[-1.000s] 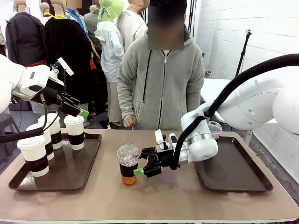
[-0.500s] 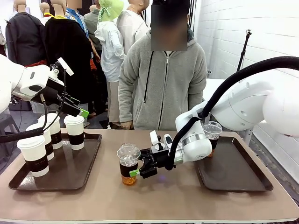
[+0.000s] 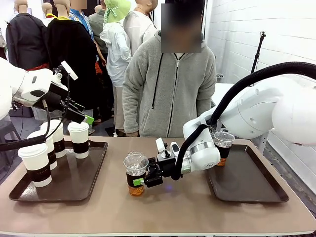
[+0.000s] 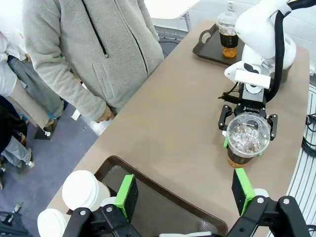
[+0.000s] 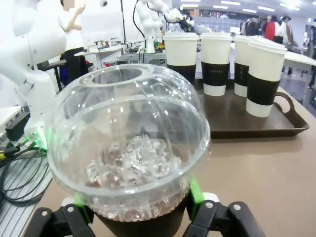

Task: Distribute the coffee onto the tray.
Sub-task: Pick up another iced Americano from the middle of the table and place it on the right Handle tray.

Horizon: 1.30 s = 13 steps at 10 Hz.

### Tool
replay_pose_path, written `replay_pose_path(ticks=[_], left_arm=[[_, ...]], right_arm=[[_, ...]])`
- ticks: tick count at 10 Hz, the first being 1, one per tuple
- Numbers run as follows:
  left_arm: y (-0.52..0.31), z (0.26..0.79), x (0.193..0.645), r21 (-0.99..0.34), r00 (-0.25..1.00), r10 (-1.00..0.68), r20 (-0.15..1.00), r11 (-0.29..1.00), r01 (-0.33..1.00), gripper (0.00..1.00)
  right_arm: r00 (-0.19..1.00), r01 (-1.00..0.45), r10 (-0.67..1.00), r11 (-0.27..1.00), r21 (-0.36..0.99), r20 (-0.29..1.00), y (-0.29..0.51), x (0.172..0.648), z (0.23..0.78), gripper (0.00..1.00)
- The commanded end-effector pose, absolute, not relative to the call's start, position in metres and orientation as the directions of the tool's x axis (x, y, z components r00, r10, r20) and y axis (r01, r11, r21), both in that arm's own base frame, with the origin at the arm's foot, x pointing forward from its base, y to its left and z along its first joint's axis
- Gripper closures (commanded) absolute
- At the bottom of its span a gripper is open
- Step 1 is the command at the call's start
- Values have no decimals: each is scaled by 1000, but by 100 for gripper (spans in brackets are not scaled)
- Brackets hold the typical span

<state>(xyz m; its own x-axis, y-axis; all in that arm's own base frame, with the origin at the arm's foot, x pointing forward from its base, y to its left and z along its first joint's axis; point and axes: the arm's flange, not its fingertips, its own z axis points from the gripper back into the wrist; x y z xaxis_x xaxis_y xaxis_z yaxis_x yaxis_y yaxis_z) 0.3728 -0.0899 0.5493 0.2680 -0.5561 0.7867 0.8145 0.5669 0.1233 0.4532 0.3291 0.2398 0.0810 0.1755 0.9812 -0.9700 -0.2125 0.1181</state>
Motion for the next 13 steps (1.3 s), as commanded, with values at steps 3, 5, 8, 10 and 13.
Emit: replay_pose_path(ticks=[3, 5, 8, 10, 13], left_arm=[[-87, 547, 375, 128, 256, -560, 788, 556, 822, 0], [-87, 547, 375, 128, 256, -560, 788, 556, 822, 0], [-87, 547, 375, 128, 256, -560, 788, 556, 822, 0], [-87, 547, 375, 128, 256, -560, 788, 556, 822, 0], [-87, 547, 375, 128, 256, -560, 788, 556, 822, 0]], right_arm=[[101, -961, 145, -240, 134, 984, 327, 455, 239, 27], [102, -958, 134, -255, 134, 986, 325, 453, 244, 27], [72, -952, 155, -284, 114, 985, 292, 434, 298, 27], [67, -956, 176, -269, 114, 982, 253, 410, 326, 27], [89, -956, 153, -265, 127, 984, 188, 380, 345, 27]])
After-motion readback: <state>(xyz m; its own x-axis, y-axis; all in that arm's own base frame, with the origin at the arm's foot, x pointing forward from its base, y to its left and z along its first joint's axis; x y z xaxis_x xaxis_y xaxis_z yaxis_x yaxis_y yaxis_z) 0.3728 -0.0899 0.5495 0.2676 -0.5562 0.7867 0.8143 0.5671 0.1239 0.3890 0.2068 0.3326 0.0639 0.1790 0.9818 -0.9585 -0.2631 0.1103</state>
